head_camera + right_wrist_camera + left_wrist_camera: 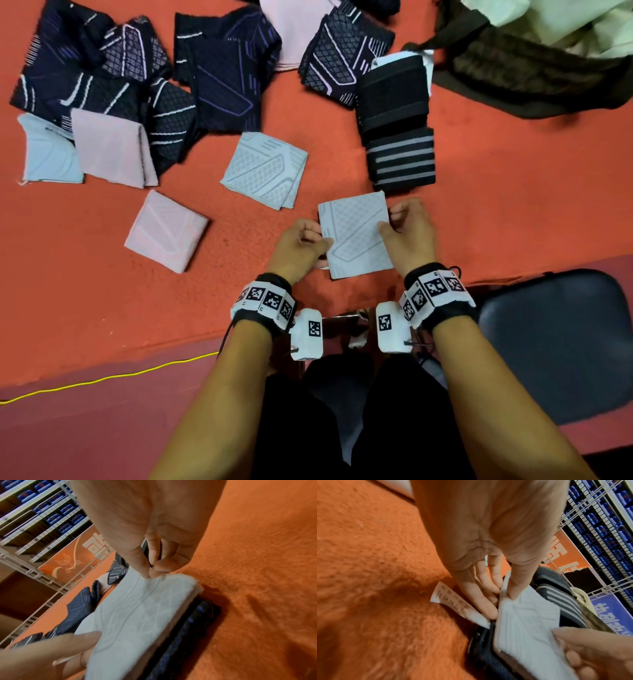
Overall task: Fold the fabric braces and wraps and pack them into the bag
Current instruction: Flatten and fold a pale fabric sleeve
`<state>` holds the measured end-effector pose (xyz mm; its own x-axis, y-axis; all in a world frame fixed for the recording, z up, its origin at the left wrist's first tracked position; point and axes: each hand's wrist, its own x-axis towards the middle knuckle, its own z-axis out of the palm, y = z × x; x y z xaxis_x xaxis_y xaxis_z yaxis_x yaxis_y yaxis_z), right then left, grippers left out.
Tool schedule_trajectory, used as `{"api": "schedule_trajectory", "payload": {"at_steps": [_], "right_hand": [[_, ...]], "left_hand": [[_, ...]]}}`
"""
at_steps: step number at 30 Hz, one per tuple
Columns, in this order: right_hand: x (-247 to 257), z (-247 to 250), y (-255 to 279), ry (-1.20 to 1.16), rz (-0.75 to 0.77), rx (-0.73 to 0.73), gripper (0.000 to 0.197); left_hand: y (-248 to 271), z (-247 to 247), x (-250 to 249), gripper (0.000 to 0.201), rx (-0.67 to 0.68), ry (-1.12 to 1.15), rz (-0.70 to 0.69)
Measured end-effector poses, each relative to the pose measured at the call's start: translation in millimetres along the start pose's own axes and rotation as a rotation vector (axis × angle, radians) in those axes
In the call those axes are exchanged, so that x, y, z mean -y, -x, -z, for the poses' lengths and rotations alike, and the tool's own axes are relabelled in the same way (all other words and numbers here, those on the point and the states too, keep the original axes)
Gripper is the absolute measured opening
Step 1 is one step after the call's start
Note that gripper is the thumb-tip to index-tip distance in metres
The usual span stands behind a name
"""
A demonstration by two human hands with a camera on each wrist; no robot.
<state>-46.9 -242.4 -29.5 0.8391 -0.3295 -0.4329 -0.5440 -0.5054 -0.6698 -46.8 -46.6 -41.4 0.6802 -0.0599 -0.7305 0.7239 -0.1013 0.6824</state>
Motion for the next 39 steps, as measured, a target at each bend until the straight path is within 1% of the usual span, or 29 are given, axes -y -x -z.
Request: {"api": "schedule_trajectory", "payload": {"at_steps": [2,5,9,11,15,18,21,24,29,33,36,39], "right_hand": [[5.1,-1.2,4.5,0.053,0.035,-0.019,0.023],[9.5,-4.3,7.3,0.109,0.066,0.033,0.023],[2.7,-4.8,4.6,0.129,0.002,0.038,0.023],[-2.8,-5.1,1.8,0.131,-0.028,0.071,0.02],[-10.0,-8.1,-2.2,0.12,-0.038,0.123,0.02],[-10.1,-8.9,-3.4,0.11,-0.06,0.133,0.02],[-5.3,-9.6,-4.5,0.084,-0.092,0.141,0.02],[-0.8,-10.8,-5.2,0.072,-0.098,0.147,0.019],[8.0,-12.4,-4.1,0.019,-0.056,0.179,0.018],[16.6,-18.3,-3.5,-0.046,-0.001,0.157,0.017],[26.4,-25.2,-3.6,-0.081,0.052,0.144,0.018],[31.5,-28.0,-3.6,-0.063,0.081,0.162,0.018]], "left_hand": [[-2.1,-1.9,1.3,0.018,-0.006,-0.025,0.004],[-3.8,-4.8,2.8,0.018,-0.037,-0.06,0.01],[-6.1,-4.7,3.8,0.026,-0.081,-0.122,0.015],[-6.9,-3.5,3.2,0.03,-0.093,-0.13,0.023],[-9.8,-0.3,-0.5,0.035,-0.095,-0.203,0.056],[-11.3,1.1,-5.8,0.03,-0.054,-0.19,0.086],[-10.1,1.3,-8.5,0.021,-0.018,-0.186,0.083],[-9.5,1.7,-6.6,0.021,0.007,-0.182,0.075],[-11.5,6.0,-7.7,0.02,-0.037,-0.129,0.053],[-15.3,16.9,-17.5,0.02,-0.065,-0.157,0.014],[-18.4,24.8,-24.0,0.006,-0.093,-0.141,-0.013],[-21.1,29.1,-26.0,0.007,-0.114,-0.126,-0.047]]}}
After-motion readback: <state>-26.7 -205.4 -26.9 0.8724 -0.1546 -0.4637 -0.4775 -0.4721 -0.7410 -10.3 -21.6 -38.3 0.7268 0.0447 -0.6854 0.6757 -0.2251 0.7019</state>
